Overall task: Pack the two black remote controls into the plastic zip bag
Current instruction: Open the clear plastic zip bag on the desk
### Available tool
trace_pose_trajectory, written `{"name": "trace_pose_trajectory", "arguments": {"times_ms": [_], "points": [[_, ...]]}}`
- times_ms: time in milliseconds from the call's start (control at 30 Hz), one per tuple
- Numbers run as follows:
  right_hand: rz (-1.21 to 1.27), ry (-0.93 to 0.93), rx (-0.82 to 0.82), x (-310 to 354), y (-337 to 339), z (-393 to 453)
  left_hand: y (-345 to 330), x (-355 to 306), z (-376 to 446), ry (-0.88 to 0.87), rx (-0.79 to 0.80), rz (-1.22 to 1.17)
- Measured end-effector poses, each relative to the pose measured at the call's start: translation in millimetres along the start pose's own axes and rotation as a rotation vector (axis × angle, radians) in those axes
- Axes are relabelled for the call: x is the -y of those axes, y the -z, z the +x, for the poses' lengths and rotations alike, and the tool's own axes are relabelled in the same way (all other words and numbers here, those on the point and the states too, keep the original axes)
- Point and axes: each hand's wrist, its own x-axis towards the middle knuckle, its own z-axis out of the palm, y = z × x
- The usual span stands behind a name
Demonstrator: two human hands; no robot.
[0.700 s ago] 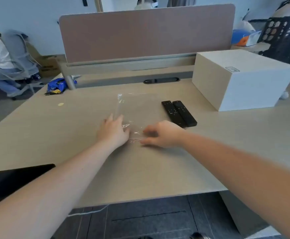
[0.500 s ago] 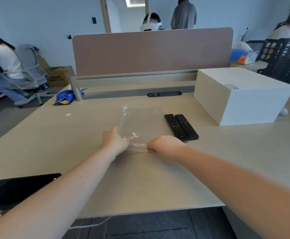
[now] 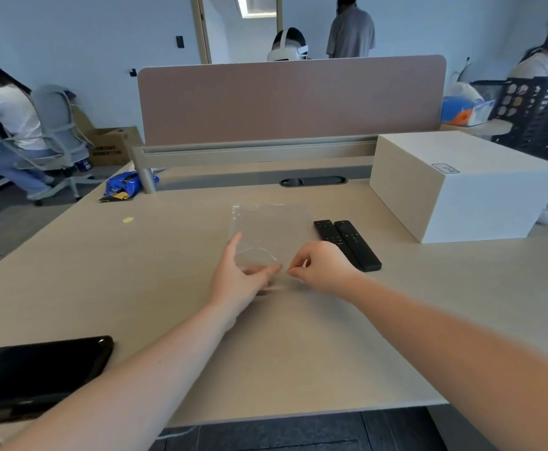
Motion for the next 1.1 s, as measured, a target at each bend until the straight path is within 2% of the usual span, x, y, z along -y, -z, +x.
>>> {"name": "trace_pose_trajectory", "arguments": {"times_ms": [300,367,467,600,733,833,1100], "points": [[0.125,-0.061,-0.041,-0.1,0.1,1.8,-24.9,0.4,-1.7,0.192,-0.278,-0.184],[0.126,-0.056,-0.048,-1.1,0.2,3.3,-27.4,-2.8,-0.9,0.23,-0.194,-0.195],[0.112,-0.045,-0.014,-0.8,-0.5,4.9,-28.5,-4.9,-2.1,0.19,-0.02,-0.12],[0.155,-0.045,0.046,-0.1,-2.7,4.4,-28.2,3.3,5.5,0.146,0.002,-0.127],[0.179,-0.065,0.038,-0.9,-3.2,4.1,-26.2,7.4,11.6,0.097,0.029,-0.071],[0.139,-0.058,0.041,-0.7,-5.9,5.7,-26.4,4.3,11.0,0.093,0.051,-0.016],[-0.099,0.123,0.101,-0.8,-6.9,12.3,-22.9,3.5,13.8,0.124,0.121,0.046]]}}
